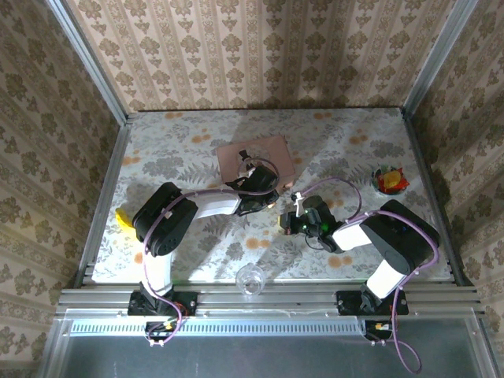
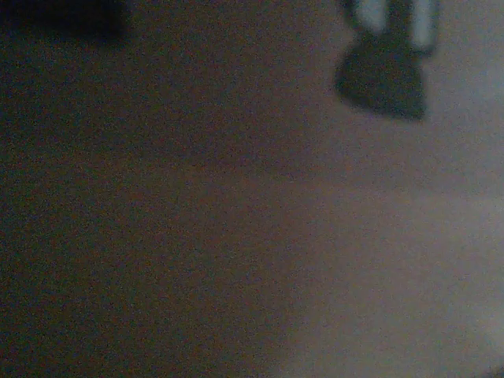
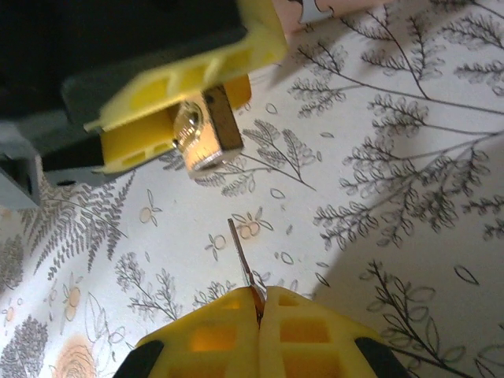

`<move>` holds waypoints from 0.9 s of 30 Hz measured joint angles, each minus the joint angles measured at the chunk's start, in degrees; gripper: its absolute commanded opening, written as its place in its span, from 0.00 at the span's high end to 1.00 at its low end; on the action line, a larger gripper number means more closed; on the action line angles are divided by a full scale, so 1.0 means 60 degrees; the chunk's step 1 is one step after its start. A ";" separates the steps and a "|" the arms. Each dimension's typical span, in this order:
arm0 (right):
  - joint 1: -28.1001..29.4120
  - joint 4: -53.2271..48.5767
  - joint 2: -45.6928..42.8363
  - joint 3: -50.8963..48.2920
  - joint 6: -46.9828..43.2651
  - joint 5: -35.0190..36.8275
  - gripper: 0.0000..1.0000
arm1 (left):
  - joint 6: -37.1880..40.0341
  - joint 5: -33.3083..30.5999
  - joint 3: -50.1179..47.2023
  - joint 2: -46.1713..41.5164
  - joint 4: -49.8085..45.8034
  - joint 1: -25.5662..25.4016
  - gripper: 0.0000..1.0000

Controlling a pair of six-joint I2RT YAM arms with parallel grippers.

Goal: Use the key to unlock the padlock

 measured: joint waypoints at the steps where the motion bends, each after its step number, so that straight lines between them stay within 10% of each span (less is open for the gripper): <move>1: 0.0000 0.0007 0.0000 -0.0007 0.0000 0.0015 1.00 | -0.0004 0.0011 0.0000 0.0000 0.0018 0.0000 1.00; 27: 0.0000 0.1005 0.0397 -0.0007 0.0251 0.0390 1.00 | -0.0033 0.0164 -0.0124 0.0000 0.0393 0.0055 1.00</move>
